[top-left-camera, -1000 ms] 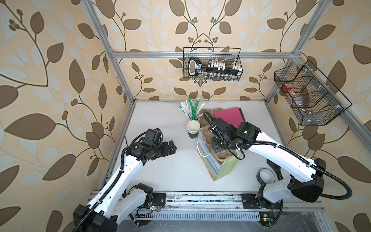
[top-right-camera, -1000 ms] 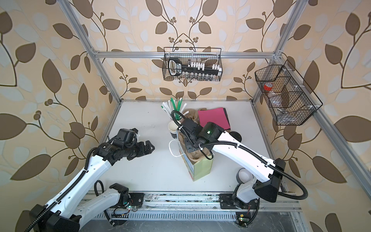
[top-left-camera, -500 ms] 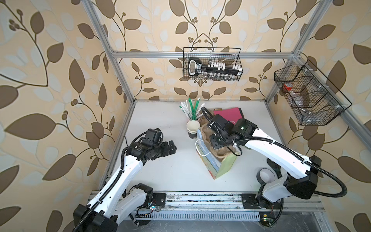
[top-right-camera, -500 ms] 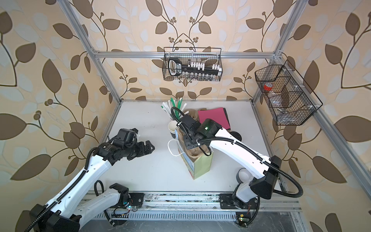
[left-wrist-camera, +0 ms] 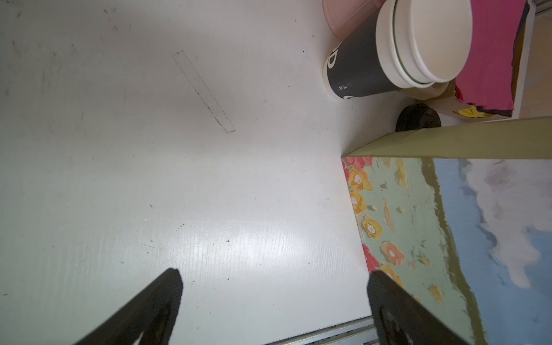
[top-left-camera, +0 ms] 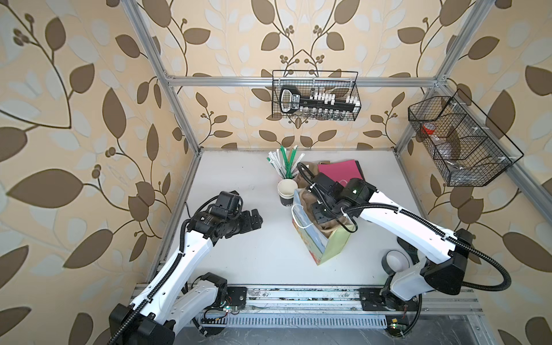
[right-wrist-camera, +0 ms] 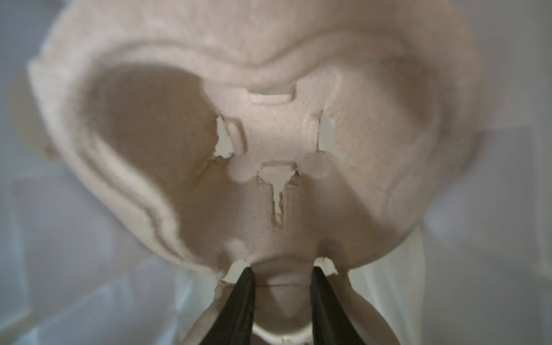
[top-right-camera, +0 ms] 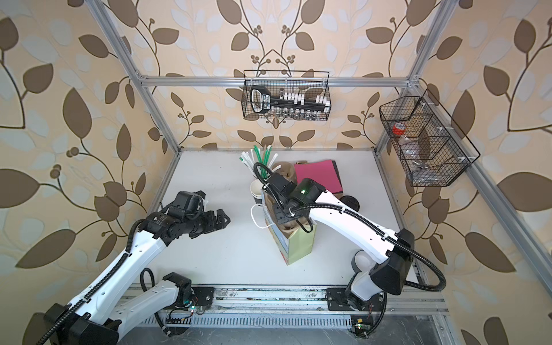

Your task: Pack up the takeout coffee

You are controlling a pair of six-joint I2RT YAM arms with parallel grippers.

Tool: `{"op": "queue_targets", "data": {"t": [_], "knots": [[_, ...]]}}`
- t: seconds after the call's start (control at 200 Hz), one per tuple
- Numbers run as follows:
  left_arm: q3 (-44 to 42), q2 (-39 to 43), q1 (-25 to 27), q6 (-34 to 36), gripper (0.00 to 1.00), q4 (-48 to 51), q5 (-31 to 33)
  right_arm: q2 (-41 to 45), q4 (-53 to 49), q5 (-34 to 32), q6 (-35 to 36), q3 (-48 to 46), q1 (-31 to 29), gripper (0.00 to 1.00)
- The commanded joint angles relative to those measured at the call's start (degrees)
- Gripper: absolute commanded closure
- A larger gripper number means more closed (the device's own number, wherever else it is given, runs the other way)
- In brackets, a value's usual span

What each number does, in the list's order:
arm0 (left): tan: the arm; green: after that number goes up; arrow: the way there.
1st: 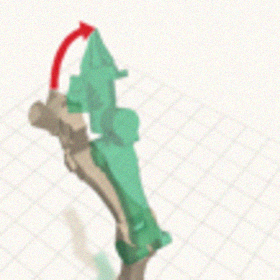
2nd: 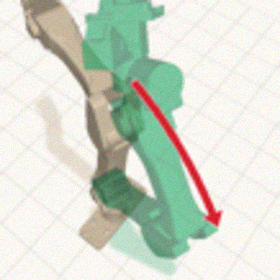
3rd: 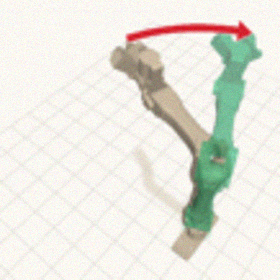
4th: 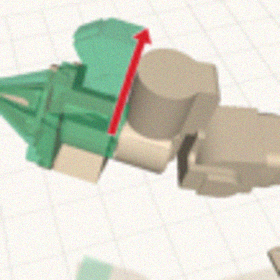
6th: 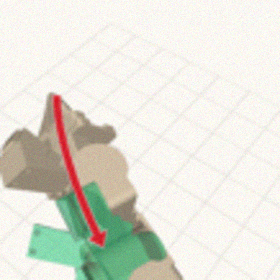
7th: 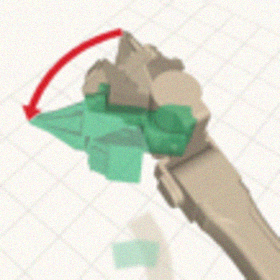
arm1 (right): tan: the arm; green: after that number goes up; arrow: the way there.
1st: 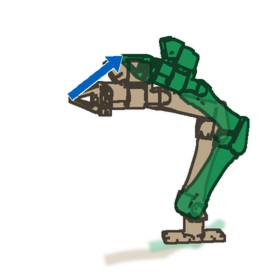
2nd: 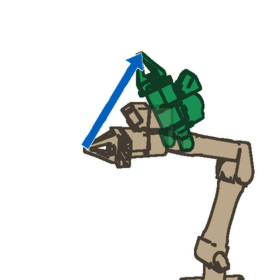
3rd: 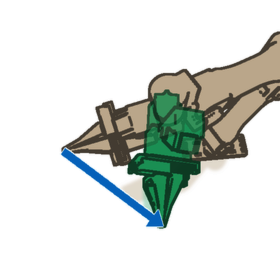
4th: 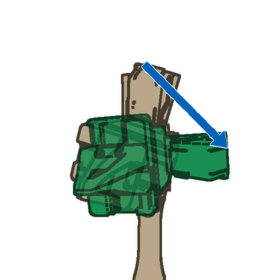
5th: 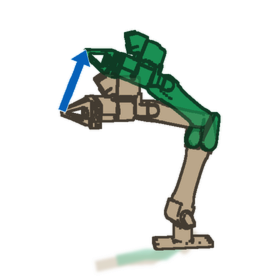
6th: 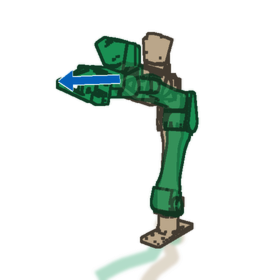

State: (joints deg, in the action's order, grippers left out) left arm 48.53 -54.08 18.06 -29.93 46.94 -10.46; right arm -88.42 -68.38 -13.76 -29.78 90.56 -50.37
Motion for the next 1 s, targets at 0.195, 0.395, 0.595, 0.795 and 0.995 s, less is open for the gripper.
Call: {"op": "queue_targets", "data": {"t": [0.195,0.395,0.595,0.795,0.995], "knots": [[0.7,0.4,0.4,1.0,0.01,0.7,0.0,-2.2,0.6,-0.2,1.6,-1.9,1.5,0.7],[0.7,0.4,0.4,1.0,0.01,0.7,-0.1,-1.7,0.1,-0.1,1.9,-3.3,2.1,0.7],[0.7,0.5,0.4,1.1,0.01,0.7,0.0,-0.5,-1.7,-0.5,1.8,-0.5,2.1,0.7],[0.7,0.4,0.4,1.1,0.01,0.7,-0.1,-0.1,-4.4,0.4,1.6,5.8,2.0,0.7],[0.7,0.6,0.4,1.1,0.01,0.7,0.0,-0.5,-2.3,0.4,2.4,1.6,2.1,0.69]]}}
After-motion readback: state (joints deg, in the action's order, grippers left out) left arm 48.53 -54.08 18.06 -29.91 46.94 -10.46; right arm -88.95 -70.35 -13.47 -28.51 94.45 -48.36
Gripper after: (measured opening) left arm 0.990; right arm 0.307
